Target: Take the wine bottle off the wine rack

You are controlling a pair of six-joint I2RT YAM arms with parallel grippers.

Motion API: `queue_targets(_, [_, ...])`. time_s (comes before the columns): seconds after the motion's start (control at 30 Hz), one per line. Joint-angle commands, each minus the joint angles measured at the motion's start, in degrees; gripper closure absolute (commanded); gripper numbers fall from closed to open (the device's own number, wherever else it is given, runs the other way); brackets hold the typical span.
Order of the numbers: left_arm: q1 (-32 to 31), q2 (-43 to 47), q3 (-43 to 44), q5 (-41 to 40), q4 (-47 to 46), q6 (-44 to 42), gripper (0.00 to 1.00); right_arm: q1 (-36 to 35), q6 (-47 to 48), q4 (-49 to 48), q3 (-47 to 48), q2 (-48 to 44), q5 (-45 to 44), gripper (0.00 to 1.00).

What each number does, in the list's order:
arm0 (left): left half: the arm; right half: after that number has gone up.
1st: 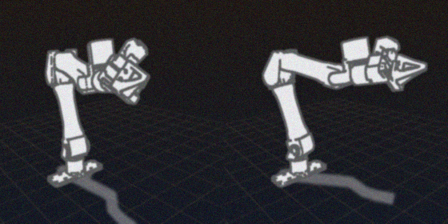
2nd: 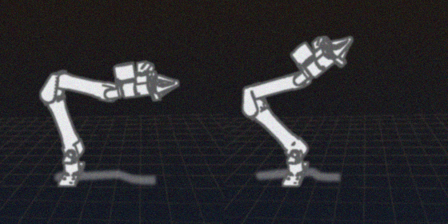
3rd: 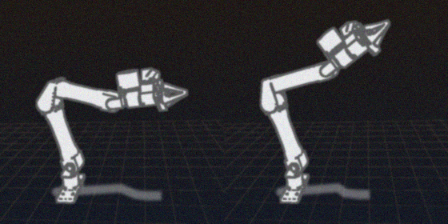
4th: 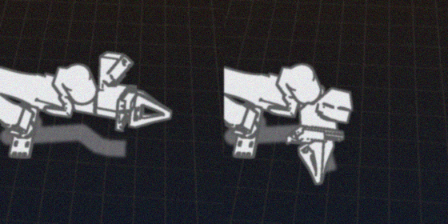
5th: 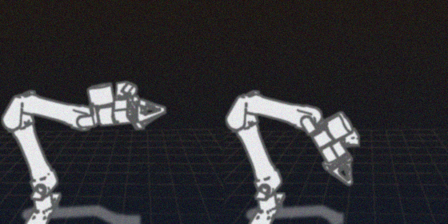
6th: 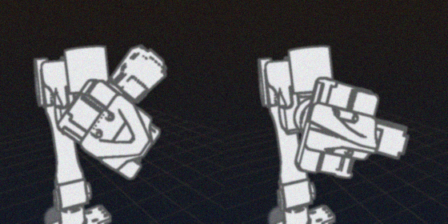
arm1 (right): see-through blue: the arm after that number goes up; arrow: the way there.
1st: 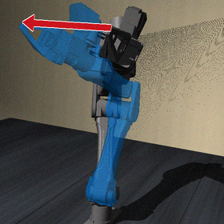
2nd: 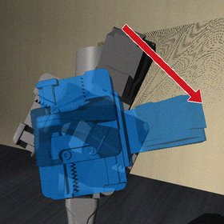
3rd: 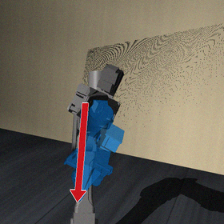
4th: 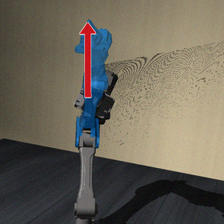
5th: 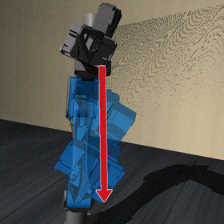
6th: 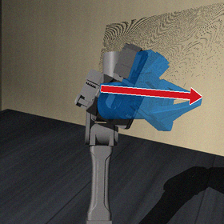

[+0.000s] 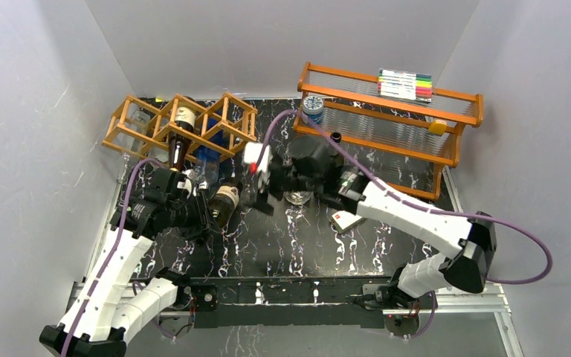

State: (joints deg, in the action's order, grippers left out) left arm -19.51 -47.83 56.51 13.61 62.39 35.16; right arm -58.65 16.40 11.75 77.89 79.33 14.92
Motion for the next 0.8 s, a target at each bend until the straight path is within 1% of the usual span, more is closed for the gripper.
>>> queue_targets(0.0, [0.1, 1.1, 4.8, 4.0, -1.0, -2.4, 1.00, -4.2, 9.8, -10.2, -6.9, 2.1, 6.4, 0.02])
queue_targets(0.1, [0.2, 1.1, 4.6, 5.0, -1.0, -3.0, 1.00, -4.5, 10.9, -21.0, -12.9, 3.8, 7.4, 0.02])
queue_targets(0.2, [0.1, 0.8, 4.4, 6.4, -0.8, -3.2, 1.00, -4.6, 16.8, -25.1, -15.3, 6.5, 10.4, 0.02])
queue_targets(0.3, [0.2, 1.3, 4.4, 6.9, -0.7, -3.0, 1.00, -4.6, 19.5, -29.9, -16.6, 9.4, 9.7, 0.02])
queue_targets(0.4, [0.1, 1.5, 4.7, 6.7, -0.4, -3.0, 1.00, -4.7, 21.9, -31.8, -16.7, 12.0, 11.1, 0.02])
queue_targets(0.5, [0.2, 1.3, 4.8, 7.6, -0.2, -2.7, 1.00, -5.5, 23.0, -35.2, -16.7, 14.4, 10.0, 0.02])
queue_targets(0.6, [0.1, 1.1, 5.0, 7.7, -0.4, -2.2, 1.00, -6.8, 26.1, -33.9, -15.1, 16.5, 10.5, 0.02])
queue_targets(0.77, [0.2, -0.1, 6.0, 8.1, -0.6, -2.4, 1.00, -7.9, 27.5, -36.8, -14.2, 19.6, 9.2, 0.02])
